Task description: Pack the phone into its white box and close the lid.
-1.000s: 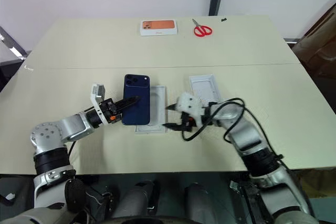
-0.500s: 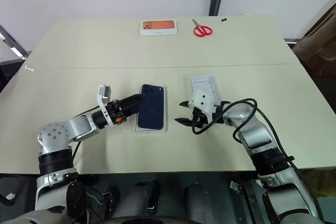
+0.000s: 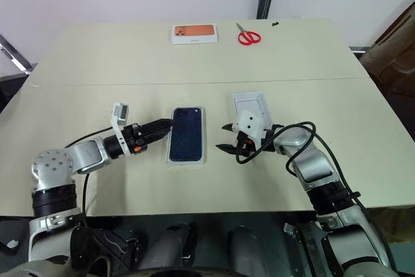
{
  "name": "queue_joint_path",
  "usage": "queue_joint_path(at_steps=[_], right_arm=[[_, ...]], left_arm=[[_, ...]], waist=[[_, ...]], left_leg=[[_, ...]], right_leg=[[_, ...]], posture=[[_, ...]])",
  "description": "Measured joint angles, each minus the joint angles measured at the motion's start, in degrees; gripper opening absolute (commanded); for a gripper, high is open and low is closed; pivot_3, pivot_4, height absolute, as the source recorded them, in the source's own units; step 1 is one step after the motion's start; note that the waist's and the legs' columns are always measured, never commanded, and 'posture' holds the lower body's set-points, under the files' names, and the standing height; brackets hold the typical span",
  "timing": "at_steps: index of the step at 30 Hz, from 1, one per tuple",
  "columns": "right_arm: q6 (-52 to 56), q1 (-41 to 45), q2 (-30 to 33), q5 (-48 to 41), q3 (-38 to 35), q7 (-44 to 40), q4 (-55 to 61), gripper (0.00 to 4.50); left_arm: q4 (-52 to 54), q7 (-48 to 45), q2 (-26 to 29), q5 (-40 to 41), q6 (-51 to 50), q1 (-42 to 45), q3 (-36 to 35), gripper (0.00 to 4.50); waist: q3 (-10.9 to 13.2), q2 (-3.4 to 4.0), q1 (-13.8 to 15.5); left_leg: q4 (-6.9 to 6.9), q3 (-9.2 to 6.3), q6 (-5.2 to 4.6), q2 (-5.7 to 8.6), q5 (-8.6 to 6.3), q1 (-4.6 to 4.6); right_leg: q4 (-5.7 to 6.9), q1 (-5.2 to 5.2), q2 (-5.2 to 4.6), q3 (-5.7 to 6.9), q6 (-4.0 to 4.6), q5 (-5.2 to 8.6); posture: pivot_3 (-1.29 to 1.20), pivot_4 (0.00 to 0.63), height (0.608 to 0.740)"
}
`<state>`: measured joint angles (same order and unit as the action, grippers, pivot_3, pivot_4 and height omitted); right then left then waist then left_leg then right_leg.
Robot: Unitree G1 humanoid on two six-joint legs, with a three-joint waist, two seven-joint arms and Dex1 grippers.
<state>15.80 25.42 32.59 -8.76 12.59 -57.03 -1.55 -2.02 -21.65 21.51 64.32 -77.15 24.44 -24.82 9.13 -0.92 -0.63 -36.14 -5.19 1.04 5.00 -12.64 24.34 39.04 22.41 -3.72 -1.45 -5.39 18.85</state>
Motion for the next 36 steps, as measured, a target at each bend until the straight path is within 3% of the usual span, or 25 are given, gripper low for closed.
queue_joint_path(at_steps=[2, 3, 5, 9, 11, 22, 36], right_arm=[[0.1, 0.6, -0.4, -0.1, -0.1, 0.6, -0.4, 3.08], [0.2, 1.0, -0.6, -0.1, -0.1, 0.8, -0.8, 2.82], [0.5, 2.1, -1.5, -0.3, -0.2, 1.7, -1.7, 2.23], [-0.9, 3.5, -2.2, 1.1, -0.3, 4.0, -4.2, 0.12], [-2.0, 3.9, -2.4, 2.0, -0.2, 4.9, -5.3, 0.00], [-4.2, 4.6, -6.3, 8.8, 4.3, 7.8, -5.7, 0.00], [-3.7, 6.2, -7.0, 11.9, 4.3, 8.4, -7.9, 0.00]], left_arm=[[-0.1, -0.5, 1.3, -0.1, 0.7, 0.5, 0.0, 3.95], [-0.1, -0.6, 1.6, -0.2, 1.3, 1.0, 0.0, 3.71], [-0.5, -0.8, 2.7, -2.1, 3.6, 2.1, 0.6, 2.77], [-2.1, -1.4, 4.8, -9.0, 9.6, 2.7, 4.1, 0.67], [-2.4, -1.9, 5.1, -11.5, 10.9, 2.7, 6.2, 0.03], [-2.7, -5.3, 4.4, -17.6, 11.6, 1.1, 13.9, 0.03], [-5.0, -5.9, -1.5, -21.4, 12.5, 3.2, 15.2, 0.03]], waist=[[0.0, 0.00, 0.0], [0.0, 0.00, 0.0], [0.0, 0.00, 0.0], [0.0, 0.01, 0.0], [0.0, 0.01, 0.0], [0.0, 0.01, -0.2], [0.0, 0.01, 0.2]], left_leg=[[0.00, 0.00, 0.00, 0.00, 0.00, 0.00], [0.00, 0.00, 0.00, 0.00, 0.00, 0.00], [0.00, 0.01, 0.00, 0.00, 0.00, 0.00], [0.01, 0.02, 0.00, 0.01, 0.00, 0.00], [0.01, 0.02, 0.00, 0.01, 0.00, 0.02], [0.03, 0.01, 0.01, 0.00, 0.01, 0.01], [-0.03, 0.01, 0.00, 0.05, 0.01, 0.02]], right_leg=[[0.00, 0.00, 0.00, 0.00, 0.00, 0.00], [0.00, 0.00, 0.00, 0.01, 0.00, 0.00], [0.00, 0.01, 0.00, 0.00, 0.00, 0.00], [0.00, 0.02, 0.00, -0.01, 0.00, 0.00], [0.00, 0.02, -0.01, 0.00, 0.00, 0.00], [0.05, 0.06, 0.01, -0.01, 0.00, 0.00], [0.04, 0.02, -0.02, 0.02, 0.00, 0.00]], posture=[[0.00, 0.150, 0.734], [0.00, 0.150, 0.734], [0.00, 0.150, 0.734], [0.00, 0.150, 0.734], [0.00, 0.150, 0.734], [0.00, 0.150, 0.734], [0.00, 0.150, 0.734]])
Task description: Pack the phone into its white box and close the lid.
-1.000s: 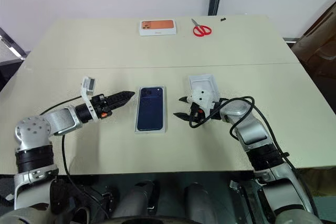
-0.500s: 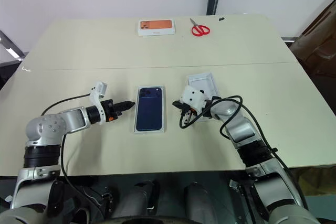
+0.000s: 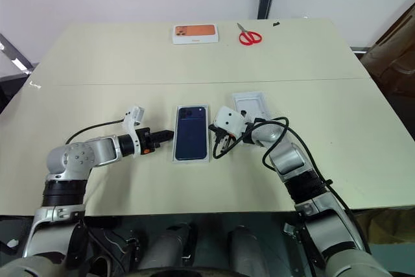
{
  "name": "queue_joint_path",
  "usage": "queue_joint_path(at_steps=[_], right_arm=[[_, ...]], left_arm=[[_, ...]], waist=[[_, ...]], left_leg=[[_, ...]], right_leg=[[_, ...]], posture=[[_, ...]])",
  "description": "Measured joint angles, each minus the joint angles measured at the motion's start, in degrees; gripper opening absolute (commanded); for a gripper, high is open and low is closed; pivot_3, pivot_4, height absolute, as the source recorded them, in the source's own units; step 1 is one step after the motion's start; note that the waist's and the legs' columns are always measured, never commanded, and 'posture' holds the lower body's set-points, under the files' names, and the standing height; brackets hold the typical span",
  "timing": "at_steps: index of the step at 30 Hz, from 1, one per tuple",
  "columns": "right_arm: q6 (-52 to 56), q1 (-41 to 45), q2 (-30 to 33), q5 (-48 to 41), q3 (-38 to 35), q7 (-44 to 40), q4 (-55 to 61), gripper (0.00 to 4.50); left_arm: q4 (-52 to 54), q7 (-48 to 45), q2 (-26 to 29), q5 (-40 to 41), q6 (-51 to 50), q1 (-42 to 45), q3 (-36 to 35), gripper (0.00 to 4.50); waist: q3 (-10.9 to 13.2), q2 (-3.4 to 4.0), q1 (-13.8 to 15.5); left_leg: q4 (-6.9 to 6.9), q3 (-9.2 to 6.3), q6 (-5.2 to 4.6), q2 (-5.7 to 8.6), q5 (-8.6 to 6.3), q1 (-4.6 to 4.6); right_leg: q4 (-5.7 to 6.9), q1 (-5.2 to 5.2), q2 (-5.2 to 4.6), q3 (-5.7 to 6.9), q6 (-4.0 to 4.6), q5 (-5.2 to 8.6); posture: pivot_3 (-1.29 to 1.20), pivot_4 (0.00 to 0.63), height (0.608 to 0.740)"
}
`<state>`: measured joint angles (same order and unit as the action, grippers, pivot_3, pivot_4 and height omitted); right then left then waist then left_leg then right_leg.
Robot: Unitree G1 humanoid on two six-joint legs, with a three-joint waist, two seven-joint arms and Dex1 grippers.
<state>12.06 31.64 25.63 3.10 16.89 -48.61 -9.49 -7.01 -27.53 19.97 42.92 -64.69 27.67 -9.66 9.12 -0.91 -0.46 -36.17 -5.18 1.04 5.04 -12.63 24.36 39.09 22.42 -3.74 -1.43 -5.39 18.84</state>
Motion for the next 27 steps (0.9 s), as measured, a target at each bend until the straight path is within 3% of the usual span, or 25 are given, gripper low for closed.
queue_joint_path(at_steps=[12, 22, 25, 27], right_arm=[[-1.2, 0.2, 3.7, 0.0, -2.9, -0.8, -2.5, 0.00], [0.3, 0.2, 4.3, -1.0, -3.5, -1.3, -2.0, 0.00], [3.8, 0.1, 4.4, -3.3, -5.2, -1.9, -0.1, 0.89], [5.3, 0.0, 4.8, -4.3, -6.7, -1.9, 1.5, 1.83]], left_arm=[[-3.8, -0.5, -6.8, -6.0, 5.7, 3.3, 2.3, 0.03], [-3.4, -2.0, -6.1, -7.1, 6.5, 3.3, 3.3, 0.03], [-2.5, -4.3, -4.7, -7.1, 6.6, 2.6, 3.7, 0.92], [-1.4, -5.7, -3.6, -6.5, 6.7, 2.4, 3.2, 1.89]], waist=[[0.0, 0.00, 0.0], [0.0, 0.00, -0.1], [0.0, 0.00, -0.3], [0.0, 0.00, -0.3]], left_leg=[[-0.02, 0.00, 0.00, 0.01, 0.00, 0.00], [-0.01, 0.00, 0.00, 0.00, 0.00, 0.00], [0.00, 0.00, 0.00, -0.01, 0.00, 0.01], [0.02, 0.00, 0.00, -0.02, 0.00, 0.01]], right_leg=[[0.01, -0.03, -0.01, 0.01, 0.00, 0.00], [0.01, -0.01, 0.00, 0.01, 0.00, 0.00], [0.01, 0.02, 0.01, 0.00, 0.00, 0.00], [0.01, 0.03, 0.01, 0.00, 0.00, 0.00]], posture=[[0.00, 0.150, 0.734], [0.00, 0.150, 0.734], [0.00, 0.150, 0.734], [0.00, 0.150, 0.734]])
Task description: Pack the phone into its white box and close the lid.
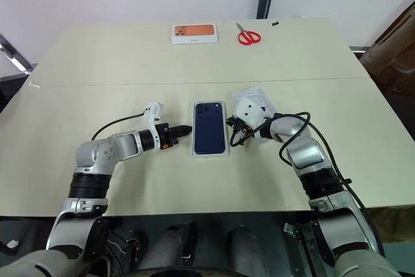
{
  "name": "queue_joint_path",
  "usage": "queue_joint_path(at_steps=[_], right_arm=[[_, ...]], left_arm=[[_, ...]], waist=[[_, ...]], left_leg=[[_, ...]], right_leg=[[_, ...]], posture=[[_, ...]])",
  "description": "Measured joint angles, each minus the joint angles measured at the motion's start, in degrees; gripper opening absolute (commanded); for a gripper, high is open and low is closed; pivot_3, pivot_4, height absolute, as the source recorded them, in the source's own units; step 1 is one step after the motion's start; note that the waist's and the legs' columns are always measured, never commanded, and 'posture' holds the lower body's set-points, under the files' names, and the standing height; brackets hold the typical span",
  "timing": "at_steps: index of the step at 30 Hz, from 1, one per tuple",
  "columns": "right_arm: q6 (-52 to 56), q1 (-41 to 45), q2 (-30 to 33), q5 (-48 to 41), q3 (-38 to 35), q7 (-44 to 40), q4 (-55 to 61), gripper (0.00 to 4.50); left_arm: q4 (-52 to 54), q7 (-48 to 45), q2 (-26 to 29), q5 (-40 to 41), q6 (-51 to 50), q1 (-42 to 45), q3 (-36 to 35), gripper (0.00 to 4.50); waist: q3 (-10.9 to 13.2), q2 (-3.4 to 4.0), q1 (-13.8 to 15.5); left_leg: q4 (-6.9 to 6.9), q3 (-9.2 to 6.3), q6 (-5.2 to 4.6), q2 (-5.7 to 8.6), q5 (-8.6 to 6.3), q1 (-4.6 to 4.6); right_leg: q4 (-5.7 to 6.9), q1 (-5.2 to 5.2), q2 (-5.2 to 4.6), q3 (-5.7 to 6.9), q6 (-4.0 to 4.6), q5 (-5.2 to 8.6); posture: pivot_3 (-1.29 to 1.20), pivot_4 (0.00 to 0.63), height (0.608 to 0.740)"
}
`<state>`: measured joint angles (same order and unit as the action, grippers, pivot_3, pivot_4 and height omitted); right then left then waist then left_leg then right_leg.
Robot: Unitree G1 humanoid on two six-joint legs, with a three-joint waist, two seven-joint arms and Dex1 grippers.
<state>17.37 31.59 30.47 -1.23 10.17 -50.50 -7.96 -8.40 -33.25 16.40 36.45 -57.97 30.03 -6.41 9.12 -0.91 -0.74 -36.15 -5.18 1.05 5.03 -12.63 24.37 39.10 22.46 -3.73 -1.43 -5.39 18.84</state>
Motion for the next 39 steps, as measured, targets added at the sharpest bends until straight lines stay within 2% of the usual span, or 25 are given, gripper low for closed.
queue_joint_path(at_steps=[4, 5, 11, 21, 25, 31, 39], right_arm=[[2.5, -0.7, 2.1, -1.2, -2.4, 0.4, 4.2, 3.89], [3.6, -1.1, 2.3, -1.7, -3.2, 0.5, 5.2, 4.31], [8.3, -5.0, 2.6, -3.2, -4.7, 2.1, 10.2, 4.31], [23.4, -10.7, 3.6, -6.8, -11.3, 9.2, 19.7, 4.31], [29.2, -11.9, 3.4, -7.4, -10.8, 11.9, 24.4, 4.31], [43.7, -4.2, 2.0, -9.2, -8.7, 16.0, 26.6, 4.31], [54.1, 2.3, 2.7, -10.2, -0.6, 16.3, 23.2, 4.31]], left_arm=[[2.6, -3.0, 4.0, -0.1, 2.9, -0.1, -0.1, 3.88], [3.0, -3.9, 5.2, -0.7, 4.5, -0.4, 0.1, 3.90], [3.2, -9.5, 8.8, -3.1, 13.3, -2.4, 0.7, 3.90], [2.7, -19.5, 15.4, -7.4, 28.6, -8.5, 1.0, 3.90], [3.0, -23.1, 16.7, -7.6, 32.7, -10.8, 0.9, 3.90], [3.1, -29.1, 19.2, -8.5, 40.0, -12.5, 0.9, 3.90], [3.2, -33.2, 19.2, -10.1, 47.3, -12.5, 1.6, 3.90]], waist=[[0.0, 0.00, 0.0], [0.0, 0.00, 0.0], [0.0, 0.00, 0.2], [0.0, 0.02, 0.1], [0.0, 0.03, 0.1], [0.0, 0.07, 0.0], [0.0, 0.08, 0.0]], left_leg=[[0.00, 0.01, 0.00, 0.00, 0.00, 0.00], [0.00, 0.01, 0.00, 0.00, 0.00, 0.00], [0.00, 0.01, -0.01, 0.00, 0.00, 0.01], [0.06, 0.01, -0.03, -0.01, -0.02, 0.02], [0.07, 0.01, -0.28, -0.02, -0.16, 0.02], [0.09, 0.02, -0.29, -0.02, -0.17, 0.02], [0.09, 0.03, -0.35, -0.01, -0.20, 0.04]], right_leg=[[-0.01, -0.01, 0.00, -0.01, 0.00, 0.00], [-0.01, -0.01, 0.00, -0.01, 0.00, 0.00], [-0.02, 0.00, -0.03, -0.03, 0.00, 0.00], [-0.03, 0.03, -0.03, -0.05, 0.01, 0.00], [-0.02, 0.04, -0.04, -0.06, 0.01, 0.01], [-0.03, 0.06, -0.04, -0.06, 0.03, 0.01], [-0.05, 0.06, -0.07, -0.05, 0.03, 0.01]], posture=[[0.00, 0.150, 0.734], [0.00, 0.150, 0.734], [0.00, 0.150, 0.734], [0.00, 0.150, 0.734], [0.00, 0.150, 0.734], [0.00, 0.150, 0.734], [0.00, 0.150, 0.734]])
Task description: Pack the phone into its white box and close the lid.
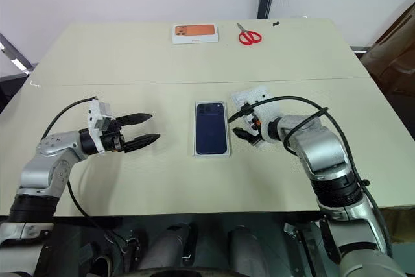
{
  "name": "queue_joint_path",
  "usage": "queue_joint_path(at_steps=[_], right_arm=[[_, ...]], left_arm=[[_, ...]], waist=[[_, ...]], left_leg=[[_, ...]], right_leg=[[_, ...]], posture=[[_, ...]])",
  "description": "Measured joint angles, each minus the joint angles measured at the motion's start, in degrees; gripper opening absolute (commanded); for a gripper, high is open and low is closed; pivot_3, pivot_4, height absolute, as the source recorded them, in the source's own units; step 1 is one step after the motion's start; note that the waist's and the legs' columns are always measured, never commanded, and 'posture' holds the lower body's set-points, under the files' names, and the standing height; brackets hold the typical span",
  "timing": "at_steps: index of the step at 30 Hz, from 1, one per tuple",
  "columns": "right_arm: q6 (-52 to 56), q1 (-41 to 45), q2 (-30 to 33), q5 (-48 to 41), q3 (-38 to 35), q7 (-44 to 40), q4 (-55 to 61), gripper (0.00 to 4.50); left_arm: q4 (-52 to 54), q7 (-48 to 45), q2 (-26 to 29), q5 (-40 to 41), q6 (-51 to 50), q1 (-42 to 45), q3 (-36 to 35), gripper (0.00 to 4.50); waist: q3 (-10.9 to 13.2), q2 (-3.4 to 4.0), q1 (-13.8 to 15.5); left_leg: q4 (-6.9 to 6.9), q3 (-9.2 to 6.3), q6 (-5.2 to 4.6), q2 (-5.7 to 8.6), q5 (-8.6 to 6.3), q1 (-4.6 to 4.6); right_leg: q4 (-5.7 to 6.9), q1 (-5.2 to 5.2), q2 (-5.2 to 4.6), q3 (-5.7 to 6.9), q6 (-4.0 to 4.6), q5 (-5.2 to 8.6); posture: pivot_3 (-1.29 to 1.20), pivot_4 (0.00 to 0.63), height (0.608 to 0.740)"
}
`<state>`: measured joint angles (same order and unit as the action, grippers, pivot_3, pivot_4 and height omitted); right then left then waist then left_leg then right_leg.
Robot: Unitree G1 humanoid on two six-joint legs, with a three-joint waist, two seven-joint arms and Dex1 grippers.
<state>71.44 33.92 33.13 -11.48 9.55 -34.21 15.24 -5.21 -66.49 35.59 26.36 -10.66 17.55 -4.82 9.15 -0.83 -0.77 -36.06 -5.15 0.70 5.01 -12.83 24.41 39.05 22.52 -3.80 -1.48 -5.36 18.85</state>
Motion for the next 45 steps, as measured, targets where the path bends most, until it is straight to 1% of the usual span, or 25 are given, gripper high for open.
queue_joint_path(at_steps=[7, 12, 16, 27, 30, 33, 35, 36, 37, 41, 45], right_arm=[[5.3, 7.0, 0.9, -0.1, 0.8, 1.0, -5.1, 4.31], [8.4, 8.3, -0.2, -1.3, 2.6, 1.1, -7.4, 4.31], [10.4, 10.0, -0.7, -2.2, 2.6, 1.4, -8.9, 4.31], [13.1, 11.2, -1.2, -2.8, 2.6, 3.9, -11.0, 4.31], [13.1, 11.2, -1.8, -2.8, 2.6, 4.9, -11.2, 3.49], [13.1, 11.6, -2.3, -2.8, 2.6, 5.5, -11.7, 1.95], [13.1, 11.6, -2.4, -2.8, 2.6, 6.0, -12.2, 0.84], [13.1, 11.6, -2.4, -2.8, 2.6, 6.2, -12.2, 0.39], [13.1, 11.6, -2.7, -2.8, 2.6, 6.4, -12.3, 0.07], [13.1, 11.8, -3.6, -2.8, 2.0, 7.9, -12.9, 0.07], [13.2, 11.8, -6.2, -2.4, -0.4, 10.4, -13.6, 0.07]], left_arm=[[0.1, -1.5, -0.4, -1.0, 3.1, -0.9, 1.4, 3.90], [0.1, -1.7, -1.0, -1.2, 4.6, -1.0, 1.8, 3.90], [0.1, -1.7, -1.5, -1.8, 5.7, -1.0, 2.0, 3.90], [0.1, 0.0, -4.3, -2.4, 6.6, -0.9, 3.4, 3.90], [0.1, 0.8, -4.8, -2.8, 7.1, -0.9, 3.6, 3.90], [0.2, 1.5, -5.3, -3.0, 7.2, -0.9, 3.8, 3.90], [0.5, 1.9, -5.4, -3.2, 7.2, -1.0, 4.0, 3.90], [0.6, 2.0, -5.4, -3.2, 7.2, -1.0, 4.0, 3.90], [0.9, 2.1, -5.4, -3.2, 7.2, -1.0, 4.0, 3.90], [0.9, 2.6, -5.4, -3.2, 7.2, -1.0, 4.0, 3.90], [0.9, 2.9, -5.4, -3.3, 7.2, -1.0, 4.0, 3.90]], waist=[[0.0, 0.00, -0.1], [0.0, 0.00, -0.1], [0.0, 0.00, 0.0], [0.0, 0.00, -0.1], [0.0, 0.00, -0.1], [0.0, 0.00, -0.1], [0.0, 0.00, -0.1], [0.0, 0.00, -0.1], [0.0, 0.00, -0.1], [0.0, 0.00, -0.1], [0.0, 0.00, -0.2]], left_leg=[[0.02, 0.00, -0.02, 0.00, -0.01, 0.00], [0.00, 0.01, -0.05, 0.00, -0.02, 0.01], [0.00, 0.01, -0.07, 0.00, -0.03, 0.01], [0.00, 0.01, -0.08, 0.00, -0.04, 0.01], [0.00, 0.02, -0.08, 0.00, -0.04, 0.01], [0.00, 0.02, -0.08, 0.00, -0.04, 0.01], [0.00, 0.02, -0.08, 0.00, -0.04, 0.01], [-0.01, 0.02, -0.08, 0.00, -0.04, 0.01], [-0.01, 0.02, -0.08, 0.00, -0.04, 0.01], [0.00, 0.02, -0.08, 0.00, -0.04, 0.01], [0.01, 0.01, -0.08, 0.00, -0.04, 0.01]], right_leg=[[0.01, 0.03, 0.00, 0.00, 0.00, 0.00], [0.02, 0.03, 0.00, 0.00, 0.00, 0.00], [0.02, 0.03, 0.01, 0.01, 0.00, 0.00], [0.04, 0.04, 0.01, 0.00, -0.01, 0.00], [0.04, 0.04, 0.01, 0.00, -0.01, 0.00], [0.04, 0.04, 0.01, 0.00, -0.01, 0.00], [0.05, 0.04, 0.01, 0.01, -0.01, 0.00], [0.05, 0.04, 0.01, 0.01, -0.01, 0.00], [0.04, 0.04, 0.01, 0.00, -0.01, 0.00], [0.05, 0.04, 0.02, 0.01, -0.01, 0.00], [0.06, 0.05, 0.02, 0.00, -0.01, 0.00]], posture=[[0.00, 0.150, 0.734], [0.00, 0.150, 0.734], [0.00, 0.150, 0.734], [0.00, 0.150, 0.734], [0.00, 0.150, 0.734], [0.00, 0.150, 0.734], [0.00, 0.150, 0.734], [0.00, 0.150, 0.734], [0.00, 0.150, 0.734], [0.00, 0.150, 0.734], [0.00, 0.150, 0.734]])
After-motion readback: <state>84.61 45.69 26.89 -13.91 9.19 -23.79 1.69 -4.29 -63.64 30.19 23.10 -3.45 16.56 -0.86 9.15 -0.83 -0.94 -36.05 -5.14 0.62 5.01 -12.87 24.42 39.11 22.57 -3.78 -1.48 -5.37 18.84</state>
